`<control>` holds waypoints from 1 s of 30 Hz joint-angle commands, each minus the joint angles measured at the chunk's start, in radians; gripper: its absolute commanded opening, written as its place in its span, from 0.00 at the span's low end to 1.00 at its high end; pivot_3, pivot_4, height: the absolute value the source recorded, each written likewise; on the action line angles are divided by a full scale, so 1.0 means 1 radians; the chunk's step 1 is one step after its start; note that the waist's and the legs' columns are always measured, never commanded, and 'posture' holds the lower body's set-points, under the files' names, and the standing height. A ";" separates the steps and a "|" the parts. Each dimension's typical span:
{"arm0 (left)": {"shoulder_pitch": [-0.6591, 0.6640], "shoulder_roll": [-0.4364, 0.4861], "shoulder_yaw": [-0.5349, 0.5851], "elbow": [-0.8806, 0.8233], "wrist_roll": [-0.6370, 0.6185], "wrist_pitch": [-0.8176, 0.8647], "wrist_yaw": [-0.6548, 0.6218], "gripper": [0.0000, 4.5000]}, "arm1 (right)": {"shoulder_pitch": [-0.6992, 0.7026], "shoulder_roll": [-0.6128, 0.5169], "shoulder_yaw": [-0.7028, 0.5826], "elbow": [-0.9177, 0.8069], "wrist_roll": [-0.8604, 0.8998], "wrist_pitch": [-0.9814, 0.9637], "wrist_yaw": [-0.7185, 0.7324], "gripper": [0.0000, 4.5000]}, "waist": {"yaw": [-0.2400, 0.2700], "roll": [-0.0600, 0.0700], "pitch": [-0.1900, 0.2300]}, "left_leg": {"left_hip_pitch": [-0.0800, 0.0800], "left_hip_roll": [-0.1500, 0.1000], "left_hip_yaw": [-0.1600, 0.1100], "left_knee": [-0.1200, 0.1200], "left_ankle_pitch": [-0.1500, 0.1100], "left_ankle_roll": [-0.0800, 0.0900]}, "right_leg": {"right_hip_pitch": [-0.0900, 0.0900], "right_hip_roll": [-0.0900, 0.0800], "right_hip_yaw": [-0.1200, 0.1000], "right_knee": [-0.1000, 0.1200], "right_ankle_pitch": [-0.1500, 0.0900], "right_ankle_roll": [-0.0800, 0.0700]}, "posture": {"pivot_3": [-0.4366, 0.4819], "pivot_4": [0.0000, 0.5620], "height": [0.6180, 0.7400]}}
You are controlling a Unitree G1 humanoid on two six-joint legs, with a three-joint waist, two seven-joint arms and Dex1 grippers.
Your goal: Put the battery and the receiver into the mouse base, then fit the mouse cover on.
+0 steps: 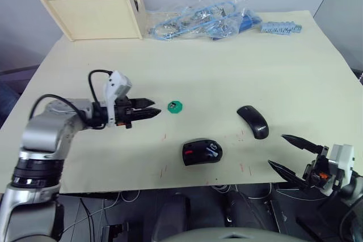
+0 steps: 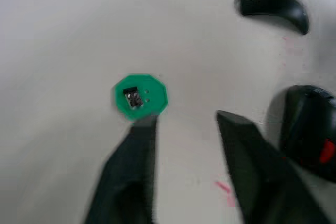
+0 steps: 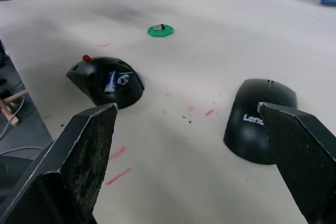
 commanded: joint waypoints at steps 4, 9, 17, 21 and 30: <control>0.014 -0.060 -0.009 -0.119 0.046 0.023 0.167 0.42 | 0.005 0.004 0.005 -0.061 0.005 -0.018 -0.029 1.00 | 0.002 0.000 0.000 | 0.000 0.000 -0.001 0.000 0.000 0.000 | 0.000 0.000 0.000 0.000 0.000 0.000 | 0.48 0.27 1.00; -0.002 -0.162 -0.016 -0.140 0.114 0.052 0.358 0.42 | 0.011 0.013 0.017 -0.071 0.000 -0.022 -0.046 1.00 | 0.004 0.000 0.000 | 0.000 0.000 -0.002 0.000 0.000 0.000 | 0.000 0.000 0.001 0.000 0.000 0.000 | 0.48 0.27 1.00; -0.008 -0.212 -0.048 -0.085 0.164 0.008 0.397 0.42 | 0.016 0.019 0.033 -0.080 -0.005 -0.028 -0.065 1.00 | 0.003 0.000 0.000 | 0.000 0.000 -0.002 0.000 0.000 0.000 | 0.000 0.000 0.001 0.000 0.000 0.000 | 0.48 0.27 1.00; -0.001 -0.241 -0.068 -0.057 0.185 -0.043 0.393 0.42 | 0.025 0.025 0.042 -0.087 -0.011 -0.032 -0.077 1.00 | 0.004 0.000 0.000 | 0.000 0.000 -0.002 0.000 0.000 0.000 | 0.000 0.000 0.001 0.000 0.000 0.000 | 0.48 0.27 1.00; -0.009 -0.268 -0.107 -0.017 0.226 -0.089 0.393 0.42 | 0.039 0.028 0.048 -0.105 -0.017 -0.030 -0.098 1.00 | 0.004 0.000 0.000 | 0.000 0.000 -0.002 0.000 0.000 0.000 | 0.000 0.000 0.001 0.000 0.000 0.000 | 0.48 0.27 1.00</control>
